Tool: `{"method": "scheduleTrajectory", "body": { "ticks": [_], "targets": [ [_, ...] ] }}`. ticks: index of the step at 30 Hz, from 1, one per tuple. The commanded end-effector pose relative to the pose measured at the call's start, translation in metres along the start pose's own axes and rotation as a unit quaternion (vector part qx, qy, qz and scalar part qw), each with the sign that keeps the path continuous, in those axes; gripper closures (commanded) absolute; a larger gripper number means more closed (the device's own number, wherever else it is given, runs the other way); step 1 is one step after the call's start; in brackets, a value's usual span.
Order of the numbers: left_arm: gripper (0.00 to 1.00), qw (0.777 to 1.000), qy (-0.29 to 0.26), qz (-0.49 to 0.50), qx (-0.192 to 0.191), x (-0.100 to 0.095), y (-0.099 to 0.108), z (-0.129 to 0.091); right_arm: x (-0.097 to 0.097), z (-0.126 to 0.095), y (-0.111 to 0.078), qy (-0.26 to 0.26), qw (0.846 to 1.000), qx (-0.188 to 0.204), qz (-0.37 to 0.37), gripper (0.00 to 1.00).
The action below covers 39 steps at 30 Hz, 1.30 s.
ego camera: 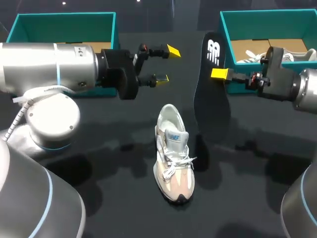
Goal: Take the shoe out of the shoebox, open the shoe tongue, remove and reinsert the insole, then place the shoe into the shoebox
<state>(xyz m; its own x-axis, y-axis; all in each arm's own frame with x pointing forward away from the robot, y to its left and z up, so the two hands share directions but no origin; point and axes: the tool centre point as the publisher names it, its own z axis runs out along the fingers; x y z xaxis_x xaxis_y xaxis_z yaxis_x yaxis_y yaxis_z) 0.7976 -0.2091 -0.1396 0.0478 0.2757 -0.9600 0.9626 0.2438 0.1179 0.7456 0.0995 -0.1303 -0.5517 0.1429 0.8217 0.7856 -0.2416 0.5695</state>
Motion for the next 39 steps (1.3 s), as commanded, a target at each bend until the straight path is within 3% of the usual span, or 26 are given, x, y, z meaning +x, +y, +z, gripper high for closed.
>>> {"method": "scheduleTrajectory", "body": {
  "ticks": [1,15,28,39],
  "targets": [
    [0.00,0.997,-0.059,-0.007,0.053,0.004,0.012,0.001,-0.024,0.020,0.017,0.001,0.997,0.050,0.058,1.00],
    [0.00,0.996,-0.065,-0.007,0.058,0.005,0.010,0.004,-0.024,0.020,0.017,0.001,0.997,0.050,0.058,1.00],
    [0.00,0.991,-0.099,-0.017,0.092,0.012,0.000,0.022,-0.041,0.051,0.050,-0.036,0.983,0.023,0.178,1.00],
    [0.03,0.989,-0.112,-0.020,0.093,0.008,0.000,0.031,-0.041,0.051,0.050,-0.036,0.983,0.023,0.178,1.00]
  ]
}}
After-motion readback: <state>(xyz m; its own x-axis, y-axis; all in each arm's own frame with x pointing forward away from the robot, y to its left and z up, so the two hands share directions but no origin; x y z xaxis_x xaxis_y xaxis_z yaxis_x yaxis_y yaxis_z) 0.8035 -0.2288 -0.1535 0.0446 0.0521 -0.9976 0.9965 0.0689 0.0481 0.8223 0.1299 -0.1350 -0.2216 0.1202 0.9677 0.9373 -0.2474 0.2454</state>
